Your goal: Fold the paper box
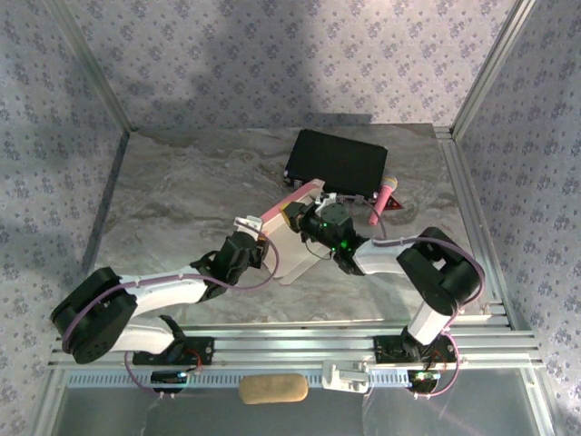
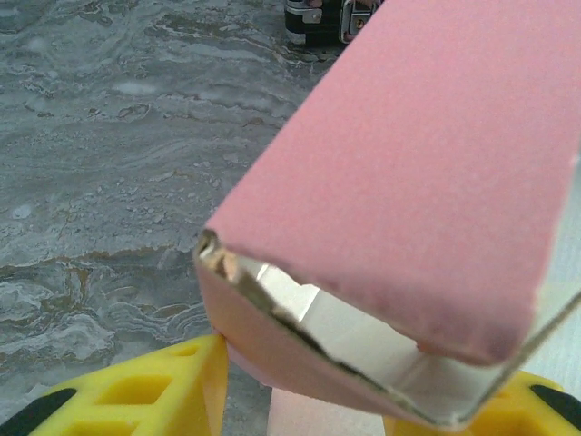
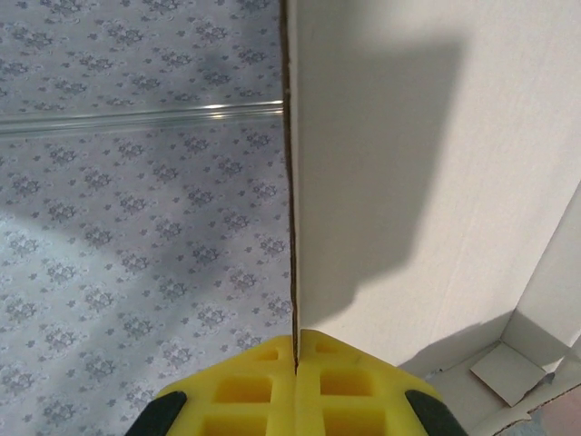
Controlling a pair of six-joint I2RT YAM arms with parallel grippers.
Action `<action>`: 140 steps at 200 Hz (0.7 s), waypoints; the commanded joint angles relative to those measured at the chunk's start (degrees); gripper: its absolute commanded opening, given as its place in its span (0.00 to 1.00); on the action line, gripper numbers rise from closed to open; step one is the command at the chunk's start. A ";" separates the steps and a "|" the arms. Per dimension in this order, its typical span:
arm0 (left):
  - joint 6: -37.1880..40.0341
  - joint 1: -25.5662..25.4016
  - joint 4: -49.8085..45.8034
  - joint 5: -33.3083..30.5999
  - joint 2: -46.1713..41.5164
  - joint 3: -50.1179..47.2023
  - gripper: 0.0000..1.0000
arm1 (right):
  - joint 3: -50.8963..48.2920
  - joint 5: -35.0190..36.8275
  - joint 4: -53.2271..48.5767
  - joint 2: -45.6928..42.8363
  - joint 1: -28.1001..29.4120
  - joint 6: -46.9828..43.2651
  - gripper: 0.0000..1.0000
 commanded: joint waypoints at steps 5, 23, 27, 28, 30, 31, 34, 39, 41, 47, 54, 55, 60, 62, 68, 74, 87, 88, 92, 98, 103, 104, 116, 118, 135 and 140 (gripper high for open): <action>-0.27 3.41 5.62 3.61 -0.97 -0.96 0.46 | 1.72 4.07 -3.85 0.13 1.96 -1.80 0.00; -1.26 6.70 5.35 7.92 -1.05 -1.18 0.46 | 1.44 6.11 0.59 3.26 2.74 -2.85 0.00; -1.28 7.25 5.24 8.67 -0.98 -1.22 0.46 | 1.18 6.68 2.36 4.09 2.86 -3.14 0.00; -1.28 7.39 5.23 8.82 -0.96 -1.15 0.46 | 1.10 6.83 2.75 4.29 2.91 -3.20 0.00; -1.22 7.61 5.11 9.16 -0.94 -1.06 0.46 | 1.05 7.10 3.38 4.71 2.93 -3.26 0.00; -1.21 7.75 5.12 9.25 -0.94 -1.07 0.46 | 0.99 7.22 3.79 4.91 2.94 -3.25 0.00; -1.18 8.03 4.90 9.76 -0.86 -1.01 0.45 | 0.83 7.61 4.73 5.50 3.04 -3.25 0.00; -1.05 8.49 4.70 10.63 -0.82 -0.90 0.45 | 0.51 8.55 6.59 6.41 3.27 -3.25 0.00; -0.96 8.67 4.69 10.86 -0.82 -0.84 0.45 | 0.39 8.92 7.17 6.77 3.30 -3.18 0.00; -0.79 9.14 4.72 11.75 -0.68 -0.83 0.45 | 0.14 10.16 9.26 7.77 3.68 -3.23 0.00; -0.63 9.73 4.61 12.43 -0.73 -0.82 0.44 | 0.05 11.46 11.77 8.97 4.06 -3.58 0.00; -0.60 9.86 4.61 12.55 -0.74 -0.87 0.44 | 0.10 11.51 12.03 9.15 4.08 -3.59 0.00; -0.50 10.37 4.62 13.38 -0.76 -0.83 0.44 | 0.52 11.81 12.94 9.99 4.27 -3.58 0.00; -0.50 10.64 4.59 13.66 -0.78 -0.78 0.44 | 0.70 11.88 13.13 10.30 4.34 -3.53 0.00; -0.43 11.42 4.54 14.61 -0.89 -0.75 0.43 | 1.43 12.16 13.74 11.27 4.52 -3.30 0.00; -0.37 12.09 4.56 15.54 -1.07 -0.80 0.43 | 2.02 12.90 14.43 11.96 4.79 -3.24 0.00; 0.22 13.02 3.77 16.56 -1.90 -0.65 0.42 | 2.61 15.16 15.04 12.28 5.73 -2.49 0.00; 0.26 13.09 3.66 16.64 -1.99 -0.65 0.42 | 2.61 15.47 15.07 12.25 5.80 -2.47 0.00; 0.38 13.23 3.28 17.06 -2.48 -0.65 0.42 | 2.53 16.43 15.16 11.96 6.20 -2.46 0.00; 0.63 13.41 2.74 17.44 -3.20 -0.65 0.41 | 2.20 18.28 14.56 11.16 6.87 -2.26 0.00; 0.82 13.46 2.17 17.98 -3.88 -0.65 0.42 | 1.86 19.72 13.42 10.22 7.39 -2.09 0.00; 0.82 13.49 2.03 18.05 -4.04 -0.65 0.42 | 1.80 19.99 13.07 9.95 7.55 -2.01 0.00; 0.70 13.50 0.41 18.88 -6.13 -0.56 0.43 | 0.75 24.20 8.21 6.64 9.12 -1.27 0.00; 0.55 13.51 0.08 19.01 -6.47 -0.56 0.43 | 0.52 24.98 7.42 5.71 9.47 -0.84 0.00; -0.33 13.28 -1.70 20.26 -10.06 -1.24 0.50 | -0.48 30.85 -2.96 0.67 11.55 2.29 0.00; -0.52 13.28 -2.23 20.51 -11.33 -1.47 0.52 | -0.80 32.49 -4.84 -0.53 12.19 3.25 0.00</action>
